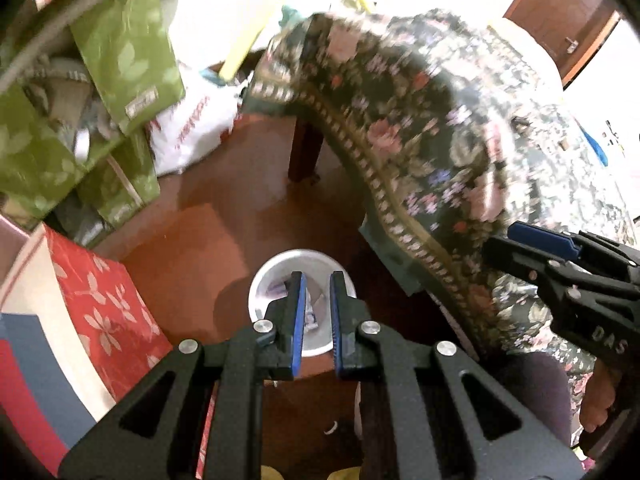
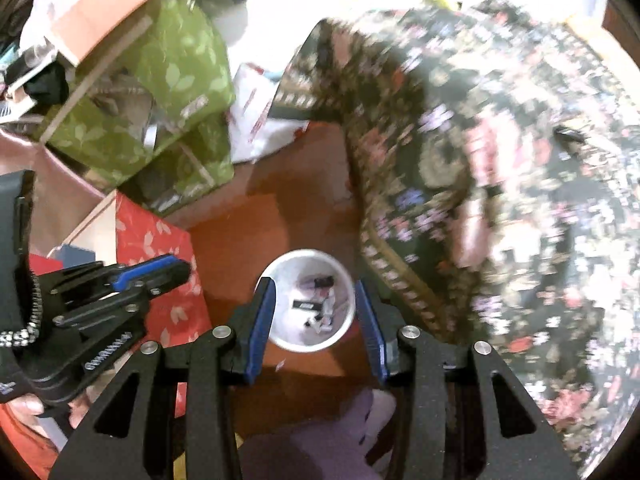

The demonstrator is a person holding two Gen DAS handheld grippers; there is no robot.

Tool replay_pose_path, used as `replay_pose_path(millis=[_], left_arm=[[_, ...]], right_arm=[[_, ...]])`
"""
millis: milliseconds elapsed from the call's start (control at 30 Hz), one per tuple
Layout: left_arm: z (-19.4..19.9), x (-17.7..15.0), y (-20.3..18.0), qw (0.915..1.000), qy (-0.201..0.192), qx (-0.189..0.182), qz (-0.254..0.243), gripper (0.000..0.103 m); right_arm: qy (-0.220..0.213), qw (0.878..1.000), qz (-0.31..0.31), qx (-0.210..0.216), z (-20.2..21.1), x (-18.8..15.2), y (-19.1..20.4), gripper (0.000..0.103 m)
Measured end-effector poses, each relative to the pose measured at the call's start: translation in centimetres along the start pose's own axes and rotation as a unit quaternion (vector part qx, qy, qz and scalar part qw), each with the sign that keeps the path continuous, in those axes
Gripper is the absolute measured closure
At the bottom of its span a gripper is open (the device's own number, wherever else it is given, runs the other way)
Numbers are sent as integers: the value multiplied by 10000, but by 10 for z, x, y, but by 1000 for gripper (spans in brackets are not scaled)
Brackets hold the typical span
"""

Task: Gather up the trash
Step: 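Move both tools back over the bed toward the remaining items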

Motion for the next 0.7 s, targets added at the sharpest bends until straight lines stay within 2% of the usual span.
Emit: replay_pose_path(millis=[200,333,500,700], left_arm=[[38,15,-38,9975,-648,-84,-279,94],[55,28,-80,9932,-981,-150,-609,94],[58,46,-134,9890,-1132,-472,-832,94],[39,69,-200,9844,-1135,-676,-1159,94]], right_arm=[[-551,9979,-263,-234,42,0,-38,65],[-974,9934,-411,-436,75,-2,-67,65],[-1485,9841,-592,-776,119,-7,-114,65],[-1804,9735,-788,-1166,154,-11,-172,65]])
Point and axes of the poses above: each gripper's, at about its wrist camera, not at the fingertips, and z roughly against the way its jaws point, y to its left, x to its top, the point moved 3 cm from there along -z, roughly the way its jaws point, and after that the axes turned 1 degree about -y, right-handed, at the moved point
